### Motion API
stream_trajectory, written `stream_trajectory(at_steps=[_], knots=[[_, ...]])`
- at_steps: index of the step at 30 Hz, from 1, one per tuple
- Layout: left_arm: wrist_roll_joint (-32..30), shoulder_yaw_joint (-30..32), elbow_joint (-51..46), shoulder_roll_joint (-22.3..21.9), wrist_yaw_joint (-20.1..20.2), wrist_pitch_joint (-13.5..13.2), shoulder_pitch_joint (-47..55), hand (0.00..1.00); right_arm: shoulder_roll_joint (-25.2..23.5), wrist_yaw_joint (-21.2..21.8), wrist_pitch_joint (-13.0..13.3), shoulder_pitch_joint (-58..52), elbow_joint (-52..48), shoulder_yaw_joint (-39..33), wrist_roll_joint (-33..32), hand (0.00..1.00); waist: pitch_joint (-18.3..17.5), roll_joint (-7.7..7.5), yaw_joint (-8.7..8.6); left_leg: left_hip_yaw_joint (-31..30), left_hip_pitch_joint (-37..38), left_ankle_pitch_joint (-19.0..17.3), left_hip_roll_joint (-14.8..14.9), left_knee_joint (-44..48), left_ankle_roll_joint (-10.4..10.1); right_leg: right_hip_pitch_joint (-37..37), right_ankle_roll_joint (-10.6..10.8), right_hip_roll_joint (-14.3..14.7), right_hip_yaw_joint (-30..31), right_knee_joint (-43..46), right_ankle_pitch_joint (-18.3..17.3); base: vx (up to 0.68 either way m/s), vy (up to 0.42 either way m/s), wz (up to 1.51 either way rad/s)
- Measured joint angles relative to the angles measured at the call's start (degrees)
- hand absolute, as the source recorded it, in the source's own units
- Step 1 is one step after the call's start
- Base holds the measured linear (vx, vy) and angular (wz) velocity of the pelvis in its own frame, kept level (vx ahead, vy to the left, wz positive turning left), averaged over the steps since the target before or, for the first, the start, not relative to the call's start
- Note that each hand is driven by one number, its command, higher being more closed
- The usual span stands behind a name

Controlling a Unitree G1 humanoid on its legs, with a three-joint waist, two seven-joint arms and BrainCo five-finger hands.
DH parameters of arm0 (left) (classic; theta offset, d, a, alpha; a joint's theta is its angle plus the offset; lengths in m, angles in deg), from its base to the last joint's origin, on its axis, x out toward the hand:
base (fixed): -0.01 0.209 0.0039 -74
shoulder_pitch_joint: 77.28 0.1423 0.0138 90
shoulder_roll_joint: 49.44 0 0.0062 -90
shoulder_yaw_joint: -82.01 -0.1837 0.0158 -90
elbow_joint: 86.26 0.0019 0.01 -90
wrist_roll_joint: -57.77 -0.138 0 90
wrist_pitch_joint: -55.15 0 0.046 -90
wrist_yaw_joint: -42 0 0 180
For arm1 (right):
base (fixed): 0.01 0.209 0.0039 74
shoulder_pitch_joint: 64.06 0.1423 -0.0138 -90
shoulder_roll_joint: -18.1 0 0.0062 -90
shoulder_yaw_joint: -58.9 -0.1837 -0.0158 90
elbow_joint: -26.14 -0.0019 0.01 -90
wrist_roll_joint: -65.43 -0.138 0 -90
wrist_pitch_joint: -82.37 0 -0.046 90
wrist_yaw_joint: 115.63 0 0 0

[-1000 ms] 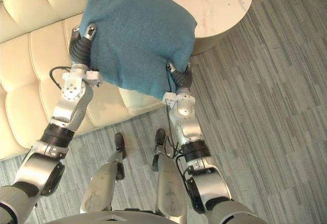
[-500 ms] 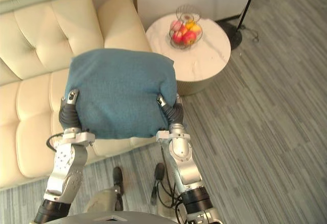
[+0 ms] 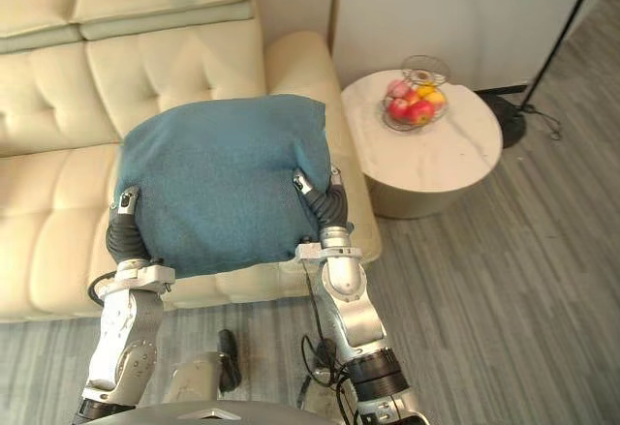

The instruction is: Pick up cushions and gather them together orderly.

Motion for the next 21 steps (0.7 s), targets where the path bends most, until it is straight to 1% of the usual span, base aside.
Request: stream_trajectory(at_steps=[1, 2, 3, 4, 5, 6, 7, 8, 9, 10, 11, 12, 13, 14, 15, 16, 17, 18, 19, 20, 21], knots=[[0.0, 0.0, 0.2, 0.0, 0.1, -0.3, -0.1, 1.00, 0.0, -0.2, 0.0, 0.3, 0.0, 0.0, 0.2, 1.00, -0.4, 0.59, -1.03, 0.1, -0.7, 0.0, 1.7, -0.5, -0.1, 0.0, 1.6, -2.2, -0.8, 0.0, 0.1, -0.05, 0.554, 0.64], [0.0, -0.1, 0.5, -0.1, 0.1, -0.4, -0.2, 1.00, 0.1, -0.5, 0.0, 0.3, 0.1, 0.0, 0.6, 1.00, -0.7, 1.08, -1.11, 0.4, -0.6, 0.0, 2.4, -0.8, -0.1, 0.0, 2.6, -2.7, -0.9, -0.3, 0.3, 0.00, 0.502, 0.56], [0.1, -0.3, 1.3, -0.3, 0.1, -0.5, -0.4, 1.00, 0.1, -1.0, 0.0, 0.3, 0.3, -0.1, 1.5, 1.00, -1.5, 2.25, -1.38, 2.1, -0.7, 1.6, 4.1, -0.9, -3.3, 0.4, 4.8, -3.3, -0.9, -1.2, 1.3, 0.04, 0.422, 0.42], [0.1, -0.4, 2.8, -0.3, 0.1, -0.5, -1.2, 1.00, 0.1, -1.6, 0.0, 0.3, 0.9, -0.2, 2.0, 1.00, -1.4, 2.12, -1.48, 3.2, -1.2, 4.0, 3.5, 0.4, -3.9, 1.5, 6.2, -4.2, -0.5, -2.5, 1.9, 0.09, 0.511, 0.55], [0.1, -0.3, 4.6, 0.6, 0.1, -0.5, -1.6, 1.00, -0.4, -2.0, 0.0, 0.2, 2.4, -0.1, 2.3, 1.00, -1.7, 0.79, -1.51, 3.3, -3.2, 1.3, 1.3, 5.3, -2.3, 3.3, 7.0, -6.0, 0.7, -5.3, 2.3, 0.13, 0.478, 0.53], [0.2, -0.3, 4.9, 1.5, 0.1, -0.5, -1.4, 1.00, -0.7, -2.0, 0.0, 0.2, 2.9, 0.1, 2.3, 1.00, -1.9, 0.26, -1.07, 3.2, -5.4, -2.3, 0.6, 11.0, -1.2, 4.2, 7.1, -7.1, 1.6, -6.3, 2.3, 0.12, 0.462, 0.37], [0.2, -0.3, 5.1, 1.9, 0.1, -0.5, -1.3, 1.00, -0.8, -2.0, -0.1, 0.1, 3.0, 0.1, 2.3, 1.00, -2.0, 0.18, -0.53, 3.1, -6.5, -4.9, 0.6, 14.8, -0.3, 4.3, 7.2, -7.7, 2.6, -6.1, 2.5, 0.10, 0.473, 0.08], [0.2, -0.3, 5.3, 2.5, 0.0, -0.5, -1.1, 1.00, -1.8, -1.9, -0.3, 0.0, 3.6, 0.2, 2.3, 1.00, -2.1, -0.09, 0.48, 4.0, -7.4, -9.0, 0.3, 20.1, 1.3, 4.0, 7.3, -9.2, 4.8, -4.5, 3.4, 0.09, 0.482, -0.19], [0.3, -0.2, 6.2, 3.0, 0.0, -0.5, -1.1, 1.00, -2.9, -1.8, -0.4, 0.0, 4.6, 0.2, 2.3, 1.00, -2.2, -0.36, 1.31, 5.3, -7.2, -11.0, -0.2, 21.8, 2.4, 2.3, 7.6, -10.8, 6.5, -1.6, 4.6, 0.10, 0.478, -0.37], [0.4, 0.0, 6.6, 3.2, 0.0, -0.4, -1.0, 1.00, -3.4, -1.8, -0.4, 0.0, 5.4, 0.2, 2.3, 1.00, -2.2, -0.37, 1.86, 6.7, -6.8, -11.7, -0.4, 21.9, 3.2, 0.2, 6.4, -11.7, 7.5, 1.2, 5.7, 0.14, 0.521, -0.55], [0.3, 0.0, 6.7, 3.6, 0.0, -0.4, -0.8, 1.00, -3.8, -1.8, -0.6, 0.0, 6.3, 0.1, 2.3, 1.00, -2.2, -0.40, 2.18, 8.2, -6.0, -12.1, -0.9, 21.0, 4.2, -4.1, 0.3, -12.6, 7.9, 6.9, 5.5, 0.14, 0.455, -0.51], [0.3, 0.0, 6.7, 3.7, 0.0, -0.1, -0.6, 1.00, -4.3, -1.7, -0.7, -0.1, 7.6, -0.2, 2.2, 1.00, -2.1, -0.54, 1.58, 9.0, -4.6, -12.2, -1.4, 19.4, 5.2, -7.8, -1.2, -12.0, 10.3, 14.0, 1.9, 0.16, 0.412, -0.37], [0.3, -0.2, 6.9, 3.8, 0.0, 0.3, -0.2, 1.00, -4.6, -1.7, -1.1, -0.5, 8.3, -0.5, 2.1, 1.00, -2.1, -0.61, 0.81, 9.1, -2.9, -12.1, -1.9, 17.8, 5.3, -8.9, 0.5, -9.9, 12.4, 18.7, -2.4, 0.17, 0.240, -0.13], [0.2, -0.5, 7.5, 3.8, 0.1, 0.6, 0.4, 1.00, -4.9, -1.6, -1.1, -1.4, 8.7, -0.6, 1.8, 1.00, -2.0, -0.95, -0.08, 9.3, -0.2, -11.9, -2.6, 15.2, 5.5, -9.5, 1.2, -6.2, 13.9, 22.9, -7.2, 0.20, 0.153, 0.00], [0.1, -0.8, 8.8, 3.9, 0.1, 0.6, 0.7, 1.00, -5.0, -1.0, -1.1, -2.7, 8.7, -0.6, 1.5, 1.00, -2.1, -1.84, -1.28, 9.9, 3.3, -11.0, -3.9, 11.6, 5.5, -9.5, 1.5, -1.2, 13.7, 24.5, -11.9, 0.21, 0.112, 0.00], [0.1, -0.8, 9.0, 4.0, 0.2, 0.6, 0.7, 1.00, -4.9, -0.9, -1.1, -2.7, 8.7, -0.6, 1.2, 1.00, -2.1, -2.25, -1.57, 10.3, 4.3, -10.8, -4.3, 10.5, 5.4, -9.9, 1.3, 0.3, 13.1, 24.4, -13.0, 0.20, 0.047, -0.07], [0.1, -0.8, 9.1, 4.1, 0.3, 0.7, 0.7, 1.00, -4.9, -0.7, -1.1, -2.7, 8.7, -0.7, 1.1, 1.00, -2.0, -2.78, -1.66, 10.9, 5.4, -10.6, -4.9, 9.1, 5.3, -10.7, 0.4, 2.1, 11.9, 23.9, -13.7, 0.25, -0.017, -0.13], [0.0, -1.1, 9.2, 4.0, 0.5, 0.7, 0.3, 1.00, -4.7, -0.1, -0.9, -2.7, 8.7, -1.4, 1.0, 1.00, -1.8, -2.69, -2.56, 11.0, 6.8, -10.2, -5.4, 6.7, 4.6, -12.3, -2.1, 5.8, 9.5, 20.9, -13.4, 0.21, -0.022, -0.09], [-0.1, -1.3, 9.2, 4.0, 0.6, 0.8, 0.1, 1.00, -4.6, 0.0, -0.9, -2.7, 8.8, -1.7, 0.9, 1.00, -1.6, -2.42, -2.81, 10.9, 7.1, -10.0, -5.4, 6.3, 4.4, -12.3, -2.5, 6.5, 9.1, 19.9, -12.7, 0.20, -0.057, -0.02], [-0.2, -1.7, 9.2, 4.1, 0.8, 0.8, -0.2, 1.00, -4.4, 0.3, -0.8, -2.7, 9.4, -2.1, -0.2, 1.00, -1.7, -2.21, -3.27, 10.6, 7.7, -9.8, -5.3, 5.3, 4.0, -11.9, -3.3, 7.4, 8.4, 17.6, -10.0, 0.19, -0.050, -0.06], [-0.9, -2.5, 9.2, 4.1, 1.0, 1.0, -0.9, 1.00, -4.0, 0.4, -0.8, -2.8, 9.6, -2.9, -0.8, 1.00, -1.7, -2.10, -3.15, 8.7, 7.9, -8.8, -5.4, 4.0, 2.9, -10.4, -3.9, 8.2, 8.3, 15.7, -8.9, 0.29, -0.103, -0.08]])
